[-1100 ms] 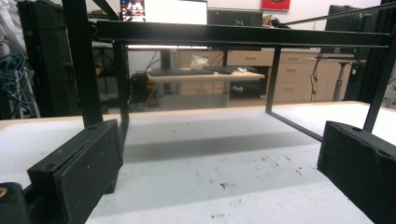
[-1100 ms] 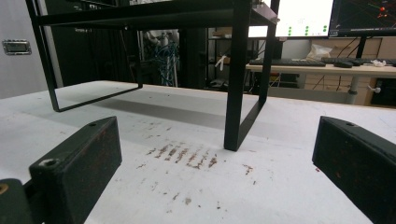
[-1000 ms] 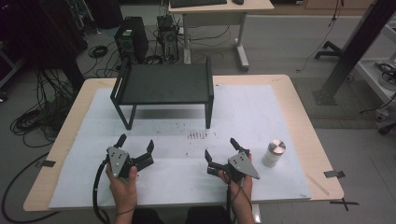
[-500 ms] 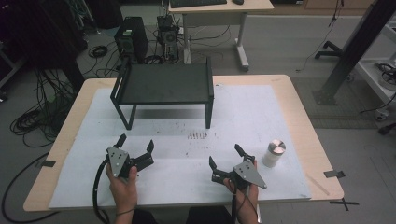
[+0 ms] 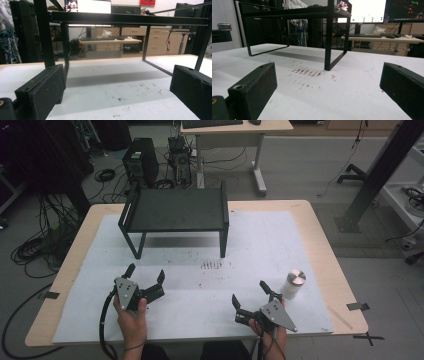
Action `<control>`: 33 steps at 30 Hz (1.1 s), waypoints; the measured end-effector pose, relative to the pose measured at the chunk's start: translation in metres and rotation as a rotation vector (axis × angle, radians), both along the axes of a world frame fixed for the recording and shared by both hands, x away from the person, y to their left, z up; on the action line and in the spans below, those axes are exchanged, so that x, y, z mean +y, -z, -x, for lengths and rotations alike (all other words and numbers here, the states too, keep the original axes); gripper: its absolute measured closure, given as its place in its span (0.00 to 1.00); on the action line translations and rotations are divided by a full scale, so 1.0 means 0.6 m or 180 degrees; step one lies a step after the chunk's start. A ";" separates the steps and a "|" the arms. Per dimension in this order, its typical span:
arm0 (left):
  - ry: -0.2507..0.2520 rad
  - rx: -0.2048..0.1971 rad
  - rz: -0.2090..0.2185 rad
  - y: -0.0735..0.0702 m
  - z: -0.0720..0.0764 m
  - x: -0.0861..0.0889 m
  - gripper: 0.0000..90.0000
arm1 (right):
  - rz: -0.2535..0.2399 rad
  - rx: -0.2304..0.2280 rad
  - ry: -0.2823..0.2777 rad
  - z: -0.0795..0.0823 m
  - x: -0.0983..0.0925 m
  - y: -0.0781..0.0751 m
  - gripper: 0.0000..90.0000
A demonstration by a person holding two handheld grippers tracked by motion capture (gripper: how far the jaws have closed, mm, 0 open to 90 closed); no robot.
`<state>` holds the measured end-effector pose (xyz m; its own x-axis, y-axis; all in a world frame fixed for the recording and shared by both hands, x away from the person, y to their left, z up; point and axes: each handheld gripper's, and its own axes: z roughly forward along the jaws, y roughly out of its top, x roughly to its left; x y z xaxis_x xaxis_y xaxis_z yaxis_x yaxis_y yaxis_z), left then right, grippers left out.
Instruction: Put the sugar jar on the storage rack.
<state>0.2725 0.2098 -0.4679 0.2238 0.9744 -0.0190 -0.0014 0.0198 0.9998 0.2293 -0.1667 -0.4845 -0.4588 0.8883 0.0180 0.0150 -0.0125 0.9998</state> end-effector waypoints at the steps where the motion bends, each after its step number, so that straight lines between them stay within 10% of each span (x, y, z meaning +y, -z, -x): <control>1: 0.0001 0.0000 -0.0001 0.000 0.000 0.000 0.01 | 0.0004 -0.0001 0.0008 0.003 -0.007 0.000 0.01; 33: -0.0001 0.0003 -0.0003 0.000 0.000 0.000 0.01 | 0.0028 -0.0031 0.0170 0.039 -0.084 0.000 0.02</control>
